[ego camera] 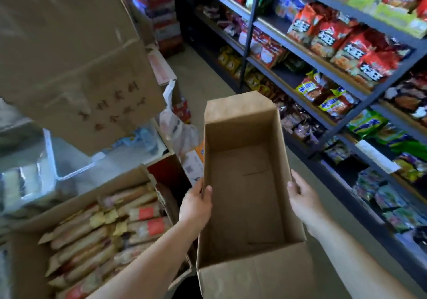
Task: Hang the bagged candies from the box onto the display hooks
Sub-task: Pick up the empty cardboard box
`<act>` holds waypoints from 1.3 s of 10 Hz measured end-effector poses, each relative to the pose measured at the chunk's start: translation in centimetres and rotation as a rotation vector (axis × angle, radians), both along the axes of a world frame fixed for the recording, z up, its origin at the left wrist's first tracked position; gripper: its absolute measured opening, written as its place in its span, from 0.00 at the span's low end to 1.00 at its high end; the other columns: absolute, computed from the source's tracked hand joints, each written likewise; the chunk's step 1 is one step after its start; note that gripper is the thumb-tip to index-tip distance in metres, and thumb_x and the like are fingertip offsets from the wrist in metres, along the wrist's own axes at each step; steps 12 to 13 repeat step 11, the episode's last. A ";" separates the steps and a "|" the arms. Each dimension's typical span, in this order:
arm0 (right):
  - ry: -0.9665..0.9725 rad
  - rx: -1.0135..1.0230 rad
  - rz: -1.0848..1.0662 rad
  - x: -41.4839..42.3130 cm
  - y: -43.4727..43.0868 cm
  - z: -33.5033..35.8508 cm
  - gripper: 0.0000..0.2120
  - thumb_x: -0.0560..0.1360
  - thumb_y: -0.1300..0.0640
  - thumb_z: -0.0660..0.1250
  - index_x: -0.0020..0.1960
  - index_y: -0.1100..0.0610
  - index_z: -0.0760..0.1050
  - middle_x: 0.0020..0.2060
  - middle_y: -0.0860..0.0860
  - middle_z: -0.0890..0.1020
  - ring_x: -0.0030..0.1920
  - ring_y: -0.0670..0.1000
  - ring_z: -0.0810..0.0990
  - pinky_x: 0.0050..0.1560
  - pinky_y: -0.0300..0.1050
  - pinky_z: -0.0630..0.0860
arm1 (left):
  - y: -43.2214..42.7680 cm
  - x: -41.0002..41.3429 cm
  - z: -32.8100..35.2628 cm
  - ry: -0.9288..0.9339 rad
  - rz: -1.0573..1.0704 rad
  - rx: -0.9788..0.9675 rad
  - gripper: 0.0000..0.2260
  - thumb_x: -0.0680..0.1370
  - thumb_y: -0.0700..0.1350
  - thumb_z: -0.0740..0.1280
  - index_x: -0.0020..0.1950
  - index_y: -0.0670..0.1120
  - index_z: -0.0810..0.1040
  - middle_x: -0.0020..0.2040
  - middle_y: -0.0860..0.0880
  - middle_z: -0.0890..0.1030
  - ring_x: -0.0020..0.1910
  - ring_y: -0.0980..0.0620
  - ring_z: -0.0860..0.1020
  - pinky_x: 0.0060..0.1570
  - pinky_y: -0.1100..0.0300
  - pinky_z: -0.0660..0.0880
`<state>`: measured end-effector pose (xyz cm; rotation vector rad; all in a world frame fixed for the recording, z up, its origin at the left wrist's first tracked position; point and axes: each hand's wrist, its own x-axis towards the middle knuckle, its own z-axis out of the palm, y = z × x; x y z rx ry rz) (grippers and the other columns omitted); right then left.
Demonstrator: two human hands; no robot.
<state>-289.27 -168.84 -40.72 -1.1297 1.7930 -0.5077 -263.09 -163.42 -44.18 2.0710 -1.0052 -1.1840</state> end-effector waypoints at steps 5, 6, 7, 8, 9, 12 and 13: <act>-0.039 0.228 0.504 6.6 -20.6 -10.1 0.26 0.86 0.53 0.58 0.81 0.40 0.57 0.81 0.47 0.61 0.80 0.55 0.61 0.76 0.57 0.62 | -9.7 2.3 -9.8 0.128 0.525 0.229 0.22 0.83 0.54 0.60 0.78 0.61 0.63 0.68 0.53 0.75 0.60 0.50 0.79 0.63 0.49 0.78; -0.020 0.291 0.588 8.2 -22.9 -12.9 0.26 0.86 0.51 0.58 0.81 0.39 0.55 0.82 0.47 0.59 0.81 0.57 0.59 0.76 0.61 0.61 | -11.3 3.5 -11.7 0.191 0.594 0.258 0.24 0.82 0.60 0.59 0.79 0.64 0.60 0.70 0.54 0.74 0.63 0.49 0.78 0.65 0.49 0.76; -0.014 0.323 0.662 9.6 -24.5 -16.1 0.27 0.86 0.52 0.57 0.82 0.41 0.53 0.82 0.48 0.58 0.81 0.56 0.59 0.77 0.57 0.59 | -12.1 4.7 -14.1 0.261 0.617 0.312 0.25 0.83 0.60 0.57 0.80 0.60 0.58 0.74 0.50 0.72 0.69 0.45 0.74 0.71 0.48 0.71; 0.035 0.349 0.701 10.3 -25.4 -18.3 0.30 0.85 0.51 0.58 0.83 0.42 0.48 0.82 0.50 0.57 0.81 0.58 0.59 0.77 0.56 0.59 | -12.4 4.8 -15.9 0.338 0.610 0.313 0.25 0.85 0.57 0.57 0.81 0.57 0.56 0.76 0.49 0.70 0.72 0.45 0.71 0.72 0.51 0.68; 0.008 0.344 0.659 10.5 -25.6 -19.4 0.31 0.84 0.49 0.60 0.83 0.42 0.49 0.82 0.50 0.58 0.80 0.58 0.59 0.78 0.57 0.60 | -12.0 4.4 -16.8 0.304 0.555 0.297 0.28 0.84 0.57 0.58 0.82 0.58 0.51 0.77 0.51 0.68 0.75 0.46 0.69 0.74 0.49 0.67; 0.171 0.228 0.660 8.8 -25.8 -18.5 0.26 0.84 0.54 0.63 0.81 0.51 0.62 0.79 0.53 0.67 0.78 0.57 0.65 0.77 0.56 0.64 | -11.1 3.3 -14.7 -0.165 0.418 0.409 0.31 0.83 0.53 0.60 0.83 0.52 0.51 0.80 0.48 0.62 0.75 0.45 0.68 0.70 0.49 0.71; 0.171 0.228 0.660 8.8 -25.8 -18.5 0.26 0.84 0.54 0.63 0.81 0.51 0.62 0.79 0.53 0.67 0.78 0.57 0.65 0.77 0.56 0.64 | -11.1 3.3 -14.7 -0.165 0.418 0.409 0.31 0.83 0.53 0.60 0.83 0.52 0.51 0.80 0.48 0.62 0.75 0.45 0.68 0.70 0.49 0.71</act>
